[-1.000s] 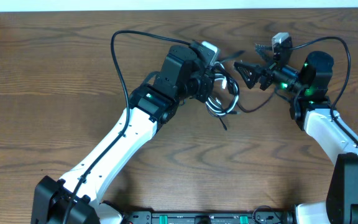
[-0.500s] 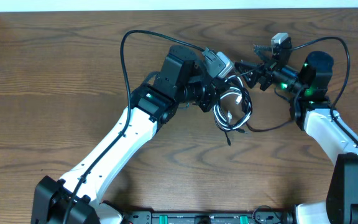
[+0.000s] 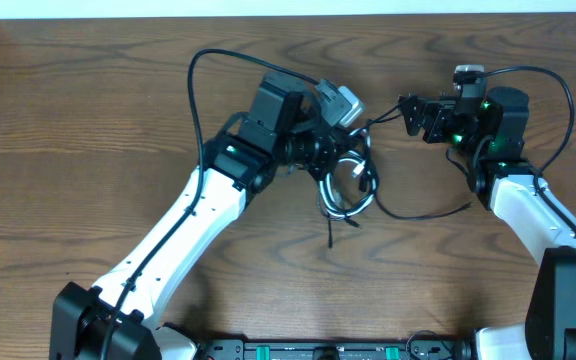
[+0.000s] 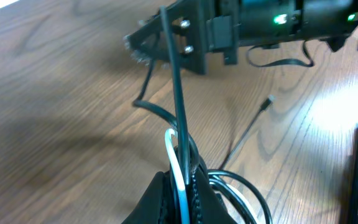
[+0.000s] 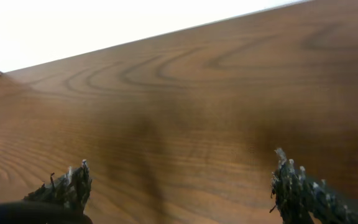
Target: Untangle cables
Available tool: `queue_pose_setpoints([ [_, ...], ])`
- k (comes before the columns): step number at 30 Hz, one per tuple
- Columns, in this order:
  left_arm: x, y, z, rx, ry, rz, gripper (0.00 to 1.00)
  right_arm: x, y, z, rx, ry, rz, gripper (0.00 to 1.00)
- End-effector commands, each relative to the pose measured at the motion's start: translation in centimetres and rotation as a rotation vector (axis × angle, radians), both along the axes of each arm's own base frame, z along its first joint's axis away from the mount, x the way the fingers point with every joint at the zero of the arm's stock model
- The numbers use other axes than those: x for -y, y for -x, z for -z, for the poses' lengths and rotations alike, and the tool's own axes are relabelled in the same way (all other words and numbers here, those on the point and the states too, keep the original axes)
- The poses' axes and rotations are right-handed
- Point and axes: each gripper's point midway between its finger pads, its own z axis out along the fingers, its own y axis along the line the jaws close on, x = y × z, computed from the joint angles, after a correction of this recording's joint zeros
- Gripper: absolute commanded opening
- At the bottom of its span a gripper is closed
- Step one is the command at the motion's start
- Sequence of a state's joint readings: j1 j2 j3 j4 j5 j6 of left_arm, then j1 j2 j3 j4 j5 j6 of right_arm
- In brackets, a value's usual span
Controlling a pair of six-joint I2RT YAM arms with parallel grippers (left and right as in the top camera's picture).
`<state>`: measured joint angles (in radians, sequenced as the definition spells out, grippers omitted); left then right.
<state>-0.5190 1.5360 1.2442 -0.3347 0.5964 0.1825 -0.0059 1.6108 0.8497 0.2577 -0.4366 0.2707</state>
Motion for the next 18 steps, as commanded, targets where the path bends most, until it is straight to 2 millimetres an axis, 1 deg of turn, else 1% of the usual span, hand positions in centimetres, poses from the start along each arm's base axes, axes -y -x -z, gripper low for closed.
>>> queue_pose_setpoints([
  [1, -1.4, -0.3, -0.7, -0.008, 0.015, -0.007, 0.08, 5.5, -1.0, 0.4, -0.025, 0.031, 0.217, 0.89],
  [6, -3.0, -0.9, 0.0, -0.045, -0.004, -0.049, 0.08, 5.6, -0.9, 0.5, -0.029, 0.028, 0.221, 0.89],
  [7, -3.3, -1.0, 0.1, -0.051, -0.007, -0.056, 0.08, 5.6, -0.9, 0.5, -0.029, 0.028, 0.221, 0.87],
  [8, -3.5, -1.0, 0.1, -0.054, -0.008, -0.061, 0.08, 5.6, -0.9, 0.5, -0.029, 0.028, 0.22, 0.82],
  [9, -3.9, -1.2, 0.3, -0.06, -0.013, -0.073, 0.07, 5.5, -0.9, 0.5, -0.029, 0.027, 0.219, 0.66],
  [11, -4.5, -1.6, 0.6, -0.062, -0.034, -0.1, 0.08, 5.3, -0.9, 0.4, -0.028, 0.02, 0.206, 0.31],
  [12, -4.7, -1.7, 0.8, -0.063, -0.043, -0.113, 0.07, 5.2, -0.9, 0.4, -0.027, 0.018, 0.203, 0.2],
  [13, -5.0, -2.0, 1.0, -0.067, -0.058, -0.145, 0.08, 5.0, -0.9, 0.3, -0.022, 0.011, 0.188, 0.01],
  [16, -5.5, -2.3, 1.3, -0.065, -0.084, -0.174, 0.07, 4.7, -0.9, 0.2, -0.02, 0.003, 0.175, 0.01],
  [18, -6.3, -2.8, 1.7, -0.062, -0.116, -0.221, 0.08, 4.4, -0.9, 0.0, -0.013, -0.006, 0.158, 0.01],
])
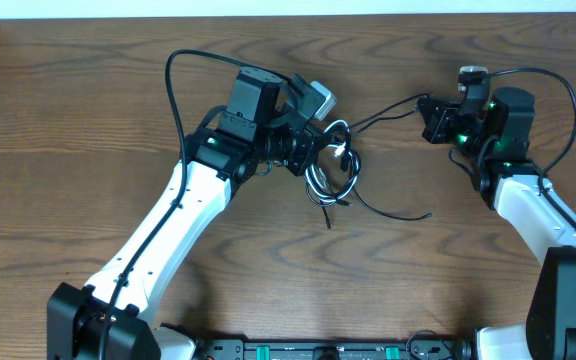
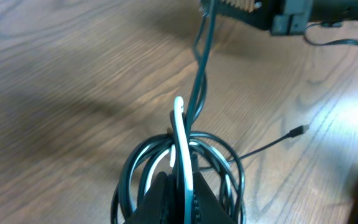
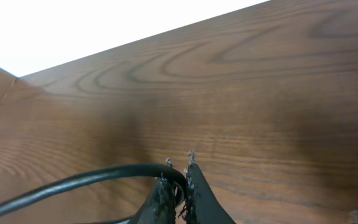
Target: Untangle cables
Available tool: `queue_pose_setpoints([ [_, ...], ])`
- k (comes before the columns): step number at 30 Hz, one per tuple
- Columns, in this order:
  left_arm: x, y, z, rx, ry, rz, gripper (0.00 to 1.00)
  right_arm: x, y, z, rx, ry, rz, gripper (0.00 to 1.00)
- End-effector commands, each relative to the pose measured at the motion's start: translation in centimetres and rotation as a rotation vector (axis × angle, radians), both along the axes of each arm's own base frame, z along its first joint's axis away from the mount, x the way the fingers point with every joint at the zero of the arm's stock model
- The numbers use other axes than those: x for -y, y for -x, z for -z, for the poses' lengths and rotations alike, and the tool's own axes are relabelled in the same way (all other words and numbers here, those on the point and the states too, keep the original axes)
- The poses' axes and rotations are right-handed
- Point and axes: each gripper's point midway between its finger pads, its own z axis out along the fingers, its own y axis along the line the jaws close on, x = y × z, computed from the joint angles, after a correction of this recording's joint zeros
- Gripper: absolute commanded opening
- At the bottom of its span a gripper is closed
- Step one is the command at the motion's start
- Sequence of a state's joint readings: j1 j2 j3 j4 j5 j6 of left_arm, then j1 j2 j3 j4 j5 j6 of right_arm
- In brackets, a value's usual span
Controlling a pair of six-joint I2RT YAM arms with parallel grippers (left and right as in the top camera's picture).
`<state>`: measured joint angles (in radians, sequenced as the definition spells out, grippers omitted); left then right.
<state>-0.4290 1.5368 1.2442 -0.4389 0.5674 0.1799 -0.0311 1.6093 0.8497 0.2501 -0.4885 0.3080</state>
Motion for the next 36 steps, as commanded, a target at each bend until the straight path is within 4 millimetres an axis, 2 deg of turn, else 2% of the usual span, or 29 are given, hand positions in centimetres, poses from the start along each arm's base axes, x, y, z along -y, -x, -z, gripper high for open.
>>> queue_pose_setpoints([
  [1, -2.4, -1.6, 0.0, 0.022, -0.066, -0.126, 0.08, 3.8, -1.1, -0.1, 0.013, 0.043, 0.148, 0.01],
  [7, -4.5, -3.1, 0.5, 0.014, -0.124, -0.293, 0.07, 1.2, -0.9, -2.3, 0.094, -0.031, -0.002, 0.01],
  [11, -4.5, -3.2, 0.5, 0.008, -0.121, -0.303, 0.07, -1.5, -0.1, -5.1, 0.201, -0.099, -0.182, 0.01],
  [14, -5.2, -3.5, 0.7, 0.021, -0.15, -0.336, 0.07, -3.8, 1.5, -7.8, 0.317, -0.142, -0.364, 0.01],
  [18, -5.7, -3.8, 0.8, 0.018, -0.162, -0.376, 0.07, -5.5, 3.5, -10.2, 0.436, -0.156, -0.537, 0.01],
  [19, -5.7, -3.8, 0.8, 0.016, -0.161, -0.378, 0.08, -6.4, 4.7, -11.6, 0.491, -0.174, -0.622, 0.01],
  [31, -5.8, -3.8, 0.8, 0.014, -0.162, -0.379, 0.07, -10.1, 9.5, -17.1, 0.685, -0.225, -0.847, 0.01],
  [36, -6.5, -5.0, 0.2, -0.008, -0.103, -0.533, 0.07, -12.2, 11.1, -18.0, 0.754, -0.222, -0.917, 0.01],
])
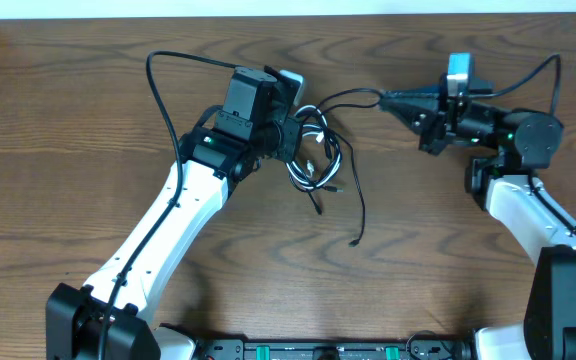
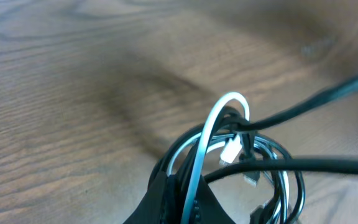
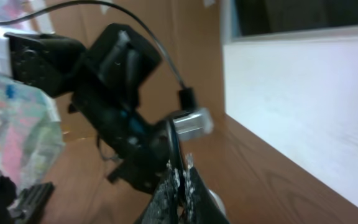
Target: Untangle cables
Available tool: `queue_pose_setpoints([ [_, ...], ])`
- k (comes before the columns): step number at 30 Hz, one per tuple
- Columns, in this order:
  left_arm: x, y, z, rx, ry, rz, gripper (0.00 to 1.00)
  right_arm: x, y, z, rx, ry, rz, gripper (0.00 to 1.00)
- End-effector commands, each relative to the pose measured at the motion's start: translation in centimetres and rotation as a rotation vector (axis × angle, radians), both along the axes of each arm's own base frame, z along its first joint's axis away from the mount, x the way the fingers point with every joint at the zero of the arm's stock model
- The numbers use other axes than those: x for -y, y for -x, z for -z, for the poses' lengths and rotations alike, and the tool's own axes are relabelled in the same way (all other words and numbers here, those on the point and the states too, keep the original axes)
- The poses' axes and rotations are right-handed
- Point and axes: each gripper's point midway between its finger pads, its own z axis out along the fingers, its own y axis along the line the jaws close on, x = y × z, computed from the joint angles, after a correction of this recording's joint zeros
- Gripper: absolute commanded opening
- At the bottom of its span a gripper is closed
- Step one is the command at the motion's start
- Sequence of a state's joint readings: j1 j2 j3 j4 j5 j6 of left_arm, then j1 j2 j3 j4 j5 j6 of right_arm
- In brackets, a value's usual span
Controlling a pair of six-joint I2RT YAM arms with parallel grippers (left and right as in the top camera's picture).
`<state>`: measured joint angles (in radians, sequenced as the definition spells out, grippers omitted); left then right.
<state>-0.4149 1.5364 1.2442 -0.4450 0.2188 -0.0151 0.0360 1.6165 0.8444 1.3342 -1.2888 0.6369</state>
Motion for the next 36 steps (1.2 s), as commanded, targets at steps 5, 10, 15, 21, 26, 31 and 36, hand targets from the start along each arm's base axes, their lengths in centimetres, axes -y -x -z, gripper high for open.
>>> queue_pose_setpoints([
  [5, -1.3, -2.7, -2.8, 0.04, 0.156, -0.274, 0.08, -2.6, 2.3, -1.6, 0.075, -0.019, -0.086, 0.01],
  [10, -1.4, -3.3, -3.4, 0.063, 0.186, -0.314, 0.08, -3.9, 3.7, -2.2, 0.136, -0.026, -0.128, 0.01],
  [15, -1.4, -3.3, -3.4, 0.062, 0.185, -0.313, 0.08, -3.8, 2.9, -1.5, 0.109, -0.014, -0.11, 0.07],
  [21, -1.3, -2.9, -3.0, 0.088, 0.107, -0.222, 0.07, -3.1, -2.0, -0.3, -0.148, -0.092, 0.082, 0.63],
  [26, 1.1, -1.7, -3.1, 0.15, 0.027, 0.025, 0.08, -3.0, -2.9, 0.2, -0.2, -0.101, 0.121, 0.7],
  [31, 3.6, -0.3, -3.1, 0.225, -0.06, 0.204, 0.07, -2.7, -4.3, 1.2, -0.28, -0.108, 0.185, 0.61],
  [36, 5.3, 0.2, -3.9, 0.273, -0.054, 0.253, 0.07, -1.7, -6.6, 3.9, -0.426, -0.099, 0.314, 0.54],
])
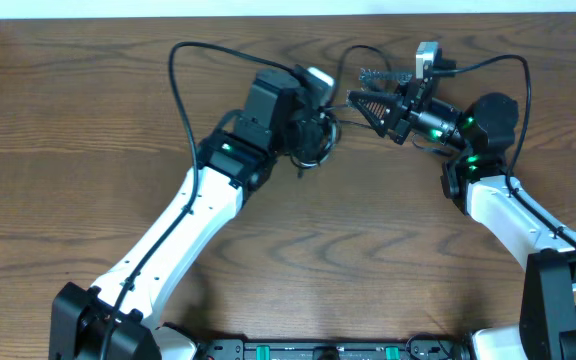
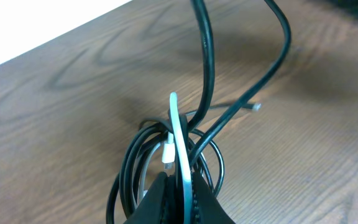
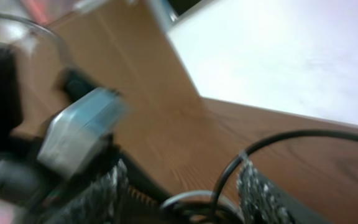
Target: Untangle cables
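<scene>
My left gripper (image 1: 313, 132) is shut on a tangled bundle of cables (image 1: 320, 142) held just above the table. In the left wrist view, a white cable (image 2: 178, 143) stands pinched between the jaws of the left gripper (image 2: 179, 186), with a black coil (image 2: 129, 168) around it. Two black strands (image 2: 205, 74) rise from the bundle, and a small plug end (image 2: 255, 107) lies on the wood. My right gripper (image 1: 366, 90) is open, right next to the bundle. In its own blurred view the right gripper (image 3: 182, 186) has a black cable (image 3: 272, 140) passing between its fingers (image 3: 107, 186).
The brown wooden table (image 1: 88, 150) meets a white wall strip (image 1: 268, 8) at the back. The left arm's own lead (image 1: 175, 60) arcs over the table at back left. The right arm's lead (image 1: 513, 62) loops behind its wrist.
My right gripper was shut on a black cable well right of the bundle. Now it is open and close against it. The loose tail on the table is gone from there.
First my right gripper was open beside the bundle held by my left. Then it was shut on a black strand and the arms stood further apart, a long tail trailing out. Now the right gripper is open next to the bundle again.
</scene>
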Available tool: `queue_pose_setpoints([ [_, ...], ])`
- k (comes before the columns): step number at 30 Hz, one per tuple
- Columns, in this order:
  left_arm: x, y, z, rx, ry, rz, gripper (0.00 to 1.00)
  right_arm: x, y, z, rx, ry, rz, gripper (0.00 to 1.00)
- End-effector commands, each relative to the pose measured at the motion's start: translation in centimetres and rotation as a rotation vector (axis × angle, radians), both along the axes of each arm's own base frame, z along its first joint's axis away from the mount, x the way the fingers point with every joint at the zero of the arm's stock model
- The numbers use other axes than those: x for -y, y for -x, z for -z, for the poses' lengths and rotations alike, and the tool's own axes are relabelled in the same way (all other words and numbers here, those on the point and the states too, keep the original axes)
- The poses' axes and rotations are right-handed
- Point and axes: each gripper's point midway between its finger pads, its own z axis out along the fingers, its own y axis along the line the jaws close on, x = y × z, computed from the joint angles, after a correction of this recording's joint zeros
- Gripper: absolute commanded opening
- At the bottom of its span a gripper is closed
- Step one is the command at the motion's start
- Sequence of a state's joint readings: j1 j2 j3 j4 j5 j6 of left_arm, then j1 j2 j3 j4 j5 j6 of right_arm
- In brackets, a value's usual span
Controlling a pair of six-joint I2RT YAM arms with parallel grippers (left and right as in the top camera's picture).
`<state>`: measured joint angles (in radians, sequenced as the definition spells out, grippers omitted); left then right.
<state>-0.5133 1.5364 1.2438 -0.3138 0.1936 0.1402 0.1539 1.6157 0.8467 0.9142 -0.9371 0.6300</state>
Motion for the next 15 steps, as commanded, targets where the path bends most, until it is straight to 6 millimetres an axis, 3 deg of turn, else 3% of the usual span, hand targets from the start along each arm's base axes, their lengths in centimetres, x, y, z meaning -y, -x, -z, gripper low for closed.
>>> queue_pose_setpoints([
  [1, 1.0, 0.1, -1.8, 0.084, -0.003, 0.069, 0.08, 0.9, -1.9, 0.6, -0.047, 0.004, 0.121, 0.54],
  [15, 1.4, -0.3, -2.5, 0.112, 0.014, 0.071, 0.07, -0.5, -3.2, 3.7, -0.195, 0.04, 0.257, 0.53],
])
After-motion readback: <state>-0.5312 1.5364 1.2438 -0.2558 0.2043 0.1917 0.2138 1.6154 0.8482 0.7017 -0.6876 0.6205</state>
